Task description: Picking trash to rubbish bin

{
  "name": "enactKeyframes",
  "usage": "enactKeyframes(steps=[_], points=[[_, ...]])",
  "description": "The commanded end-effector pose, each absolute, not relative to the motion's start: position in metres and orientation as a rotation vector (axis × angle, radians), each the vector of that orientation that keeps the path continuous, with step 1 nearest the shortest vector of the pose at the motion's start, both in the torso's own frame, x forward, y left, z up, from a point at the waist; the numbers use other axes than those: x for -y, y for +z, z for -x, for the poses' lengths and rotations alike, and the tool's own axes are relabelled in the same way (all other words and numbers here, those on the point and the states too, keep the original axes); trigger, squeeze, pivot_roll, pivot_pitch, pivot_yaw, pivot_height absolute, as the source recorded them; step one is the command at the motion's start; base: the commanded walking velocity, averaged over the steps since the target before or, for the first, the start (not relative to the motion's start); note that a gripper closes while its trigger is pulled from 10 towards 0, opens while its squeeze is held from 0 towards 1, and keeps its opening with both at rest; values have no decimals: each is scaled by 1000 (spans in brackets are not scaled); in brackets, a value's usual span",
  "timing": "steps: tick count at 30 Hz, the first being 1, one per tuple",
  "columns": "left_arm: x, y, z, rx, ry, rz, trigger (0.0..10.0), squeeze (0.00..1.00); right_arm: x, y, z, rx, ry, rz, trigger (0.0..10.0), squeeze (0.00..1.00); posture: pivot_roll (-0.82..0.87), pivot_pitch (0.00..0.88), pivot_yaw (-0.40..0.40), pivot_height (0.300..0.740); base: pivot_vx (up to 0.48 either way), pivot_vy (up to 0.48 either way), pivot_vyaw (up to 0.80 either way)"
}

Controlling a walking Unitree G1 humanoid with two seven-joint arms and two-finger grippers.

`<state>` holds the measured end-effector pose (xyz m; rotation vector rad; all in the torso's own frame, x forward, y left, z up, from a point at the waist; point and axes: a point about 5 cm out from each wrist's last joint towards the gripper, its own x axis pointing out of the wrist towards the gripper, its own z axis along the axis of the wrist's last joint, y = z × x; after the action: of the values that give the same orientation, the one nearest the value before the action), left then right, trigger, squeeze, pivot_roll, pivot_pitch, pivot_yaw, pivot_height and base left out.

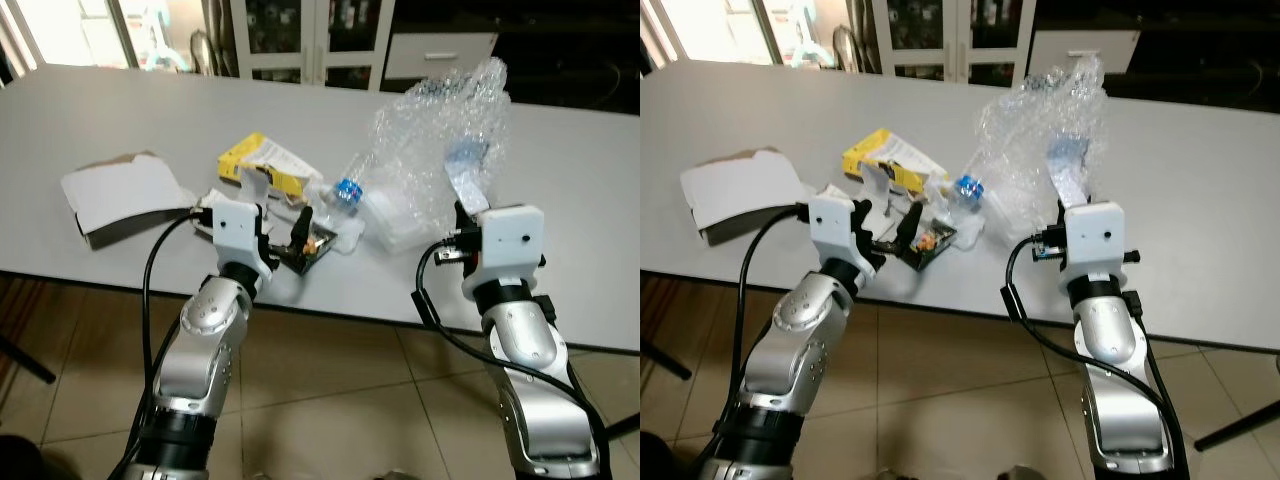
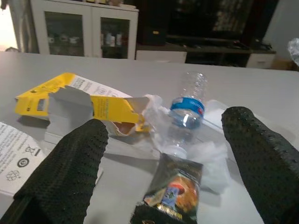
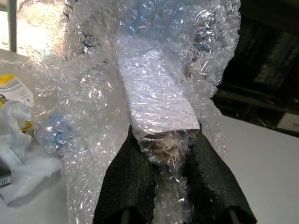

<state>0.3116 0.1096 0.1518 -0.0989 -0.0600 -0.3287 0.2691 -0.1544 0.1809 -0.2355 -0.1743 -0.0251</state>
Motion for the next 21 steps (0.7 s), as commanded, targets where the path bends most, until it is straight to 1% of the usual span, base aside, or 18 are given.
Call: enactKeyframes(steps=[1, 15, 21], points=[[-103, 154, -310, 61, -356, 94, 10000, 0, 158, 180, -269, 166, -38, 238, 10000, 0, -82, 83, 15, 740, 0, 446, 0], [-105, 152, -308, 44, -367, 76, 10000, 0, 155, 178, -274, 165, -37, 241, 10000, 0, -68, 90, 27, 740, 0, 430, 0], [-108, 153, -308, 40, -371, 67, 10000, 0, 153, 176, -276, 165, -39, 240, 10000, 0, -56, 90, 35, 740, 0, 0, 0]])
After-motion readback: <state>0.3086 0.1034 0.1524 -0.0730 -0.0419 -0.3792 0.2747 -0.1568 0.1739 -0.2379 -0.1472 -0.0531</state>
